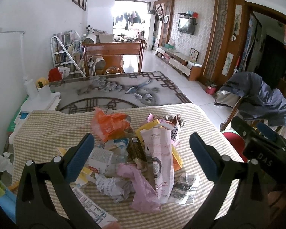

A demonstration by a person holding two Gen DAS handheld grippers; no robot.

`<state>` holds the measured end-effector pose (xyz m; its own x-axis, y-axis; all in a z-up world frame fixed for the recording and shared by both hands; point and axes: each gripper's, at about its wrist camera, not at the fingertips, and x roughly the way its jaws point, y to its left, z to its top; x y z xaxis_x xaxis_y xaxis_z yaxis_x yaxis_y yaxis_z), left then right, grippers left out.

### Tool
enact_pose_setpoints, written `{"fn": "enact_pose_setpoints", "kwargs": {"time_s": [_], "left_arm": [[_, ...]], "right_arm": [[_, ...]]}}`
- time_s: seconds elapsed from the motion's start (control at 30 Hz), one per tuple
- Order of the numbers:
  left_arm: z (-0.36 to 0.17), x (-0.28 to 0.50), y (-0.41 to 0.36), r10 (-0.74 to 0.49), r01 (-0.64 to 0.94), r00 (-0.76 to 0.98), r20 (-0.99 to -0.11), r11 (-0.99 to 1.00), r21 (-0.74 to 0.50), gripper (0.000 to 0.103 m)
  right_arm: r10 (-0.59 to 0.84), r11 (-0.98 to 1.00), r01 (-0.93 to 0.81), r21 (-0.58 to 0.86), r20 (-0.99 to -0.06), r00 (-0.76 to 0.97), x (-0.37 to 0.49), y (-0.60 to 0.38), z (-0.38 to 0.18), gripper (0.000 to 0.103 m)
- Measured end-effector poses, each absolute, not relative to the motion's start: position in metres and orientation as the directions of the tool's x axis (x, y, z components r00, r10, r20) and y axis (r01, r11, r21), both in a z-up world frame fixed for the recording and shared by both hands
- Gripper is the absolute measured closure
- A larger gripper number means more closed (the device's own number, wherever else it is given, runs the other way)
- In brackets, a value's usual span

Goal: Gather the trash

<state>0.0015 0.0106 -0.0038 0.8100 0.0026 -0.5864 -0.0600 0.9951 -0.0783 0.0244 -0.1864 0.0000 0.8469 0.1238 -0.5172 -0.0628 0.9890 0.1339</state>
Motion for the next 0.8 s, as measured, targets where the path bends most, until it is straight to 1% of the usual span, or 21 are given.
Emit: {"fn": "enact_pose_setpoints", "kwargs": {"time_s": [0.3,0.47,0.6,0.8], "left_arm": [[-0.003,0.001,0.010,0.002,-0.059,0.810,-0.587,0.995,-0.079,0.005],[0.001,-0.001,0.007,0.020,-0.061,0.818,-0.575,0.997,-0.052,0.005],[0.003,-0.001,0.008,0.006,-0.057,0.819,-0.574,0.996,-0.070,0.005],[0.004,-0.001,0.007,0.012,-0.060,0.814,-0.580,0.996,-0.063,0.005]], "right_arm": [[0.120,0.990,-0.061,0.130,-0.515,0.849,0.024,-0.183,0.000,0.007],[0.121,0.989,-0.062,0.131,-0.513,0.850,0.024,-0.185,0.001,0.007],[0.123,0.990,-0.068,0.127,-0.502,0.856,0.023,-0.185,0.002,0.007],[0.116,0.989,-0.052,0.139,-0.507,0.854,0.024,-0.194,0.000,0.007]]}}
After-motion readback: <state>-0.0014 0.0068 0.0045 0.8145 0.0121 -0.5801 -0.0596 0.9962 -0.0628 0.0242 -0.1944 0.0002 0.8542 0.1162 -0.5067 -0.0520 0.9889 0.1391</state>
